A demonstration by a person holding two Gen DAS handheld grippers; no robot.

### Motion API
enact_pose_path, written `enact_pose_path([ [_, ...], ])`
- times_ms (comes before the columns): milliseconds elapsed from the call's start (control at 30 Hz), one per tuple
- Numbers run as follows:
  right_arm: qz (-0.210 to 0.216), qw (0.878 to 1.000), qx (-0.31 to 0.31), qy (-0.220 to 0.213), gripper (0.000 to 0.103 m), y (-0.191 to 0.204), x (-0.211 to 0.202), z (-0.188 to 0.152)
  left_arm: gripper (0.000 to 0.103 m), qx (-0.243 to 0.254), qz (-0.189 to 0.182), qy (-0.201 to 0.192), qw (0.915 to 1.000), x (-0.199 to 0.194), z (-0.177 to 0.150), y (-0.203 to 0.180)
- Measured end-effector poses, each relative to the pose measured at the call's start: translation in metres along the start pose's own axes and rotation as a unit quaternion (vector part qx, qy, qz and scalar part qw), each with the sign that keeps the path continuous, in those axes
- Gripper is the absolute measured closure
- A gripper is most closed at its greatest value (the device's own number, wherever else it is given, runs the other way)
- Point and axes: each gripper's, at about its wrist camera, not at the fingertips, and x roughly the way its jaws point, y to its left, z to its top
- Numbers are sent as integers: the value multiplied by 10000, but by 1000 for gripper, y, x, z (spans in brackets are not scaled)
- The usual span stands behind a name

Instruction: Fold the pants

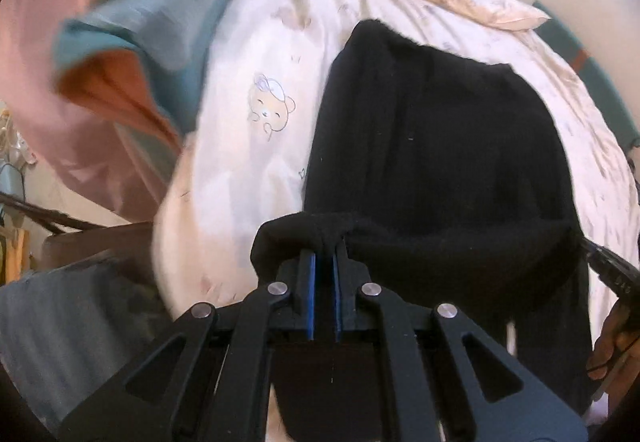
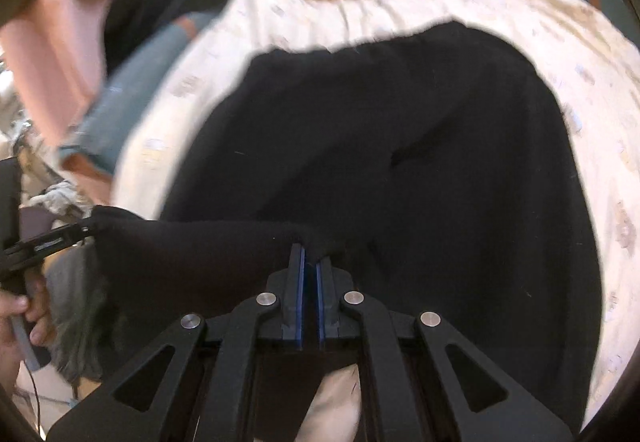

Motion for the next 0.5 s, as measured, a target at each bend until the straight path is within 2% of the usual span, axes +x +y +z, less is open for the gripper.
enact_pose_path([
  [100,-34,9993,296,243,91,-18,34,8,91,-155,-35,92,9998,21,2,5],
  [133,-64,9987,381,337,81,-22,41,8,85,-272,-57,146,9995,26,0,9],
  [167,-79,9982,436,408,73,-25,44,9,64,-350,-68,182,9992,26,-2,12],
  [200,-25,9979,445,474,58,-27,45,9,44,-397,-66,175,9990,24,-4,15],
  [233,4,9981,414,457,52,-29,41,8,34,-424,-25,120,9990,18,-9,19],
  [267,-21,9987,376,350,52,-31,34,5,25,-437,22,-24,9990,8,-17,24],
  [333,-60,9991,385,189,51,-38,16,-1,23,-458,95,-240,9986,-16,-35,35],
  [400,32,9984,566,49,51,-49,-8,-16,23,-625,-98,-263,9977,-32,-59,47],
  [467,351,9971,675,-18,51,-53,-31,-39,25,-873,-321,48,9957,-40,-96,58],
  [500,624,9954,727,92,51,-54,-38,-55,26,-967,-454,181,9941,-39,-110,59],
])
